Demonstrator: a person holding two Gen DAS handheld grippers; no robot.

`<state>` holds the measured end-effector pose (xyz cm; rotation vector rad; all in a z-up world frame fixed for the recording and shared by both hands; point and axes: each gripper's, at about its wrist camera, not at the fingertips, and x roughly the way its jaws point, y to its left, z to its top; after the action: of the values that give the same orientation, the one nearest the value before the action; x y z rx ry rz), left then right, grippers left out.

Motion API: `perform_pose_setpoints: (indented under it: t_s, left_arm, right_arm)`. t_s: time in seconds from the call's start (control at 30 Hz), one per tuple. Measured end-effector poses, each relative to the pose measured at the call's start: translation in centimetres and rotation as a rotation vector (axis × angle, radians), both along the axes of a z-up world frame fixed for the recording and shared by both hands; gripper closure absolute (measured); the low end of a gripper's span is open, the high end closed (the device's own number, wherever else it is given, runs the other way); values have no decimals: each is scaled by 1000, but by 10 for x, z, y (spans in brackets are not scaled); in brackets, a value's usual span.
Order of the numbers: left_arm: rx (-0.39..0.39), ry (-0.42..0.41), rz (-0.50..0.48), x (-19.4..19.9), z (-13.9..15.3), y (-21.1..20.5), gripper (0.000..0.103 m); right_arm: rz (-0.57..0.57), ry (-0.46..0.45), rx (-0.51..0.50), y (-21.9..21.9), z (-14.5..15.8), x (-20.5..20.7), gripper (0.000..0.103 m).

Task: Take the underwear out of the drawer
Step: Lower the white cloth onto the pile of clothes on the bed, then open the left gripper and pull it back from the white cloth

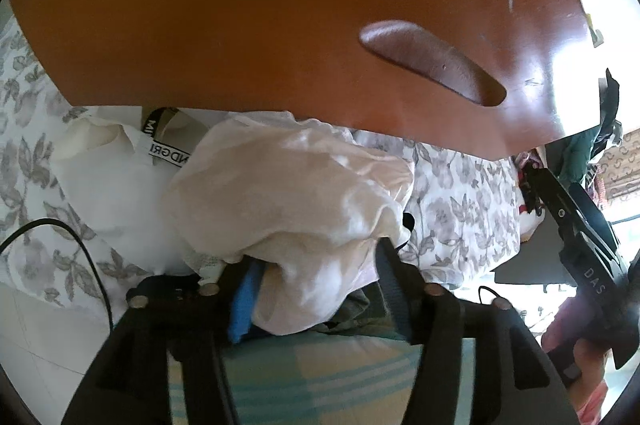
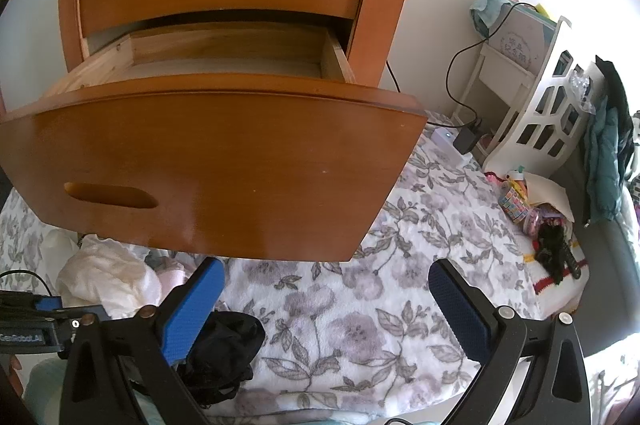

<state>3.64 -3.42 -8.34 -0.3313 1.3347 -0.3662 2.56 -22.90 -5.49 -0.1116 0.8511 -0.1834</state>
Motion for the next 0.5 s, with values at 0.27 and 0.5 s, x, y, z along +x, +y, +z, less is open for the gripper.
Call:
perform_pose_setpoints:
  t_s: [0.27, 0.5]
  left_arm:
    - [9, -38, 20, -2, 17, 8, 22]
    - [30, -107, 60, -5, 32, 14, 7]
  right_arm:
    - [0, -1, -1, -1, 0, -1, 0]
    - [0, 0, -1, 0, 0, 0, 0]
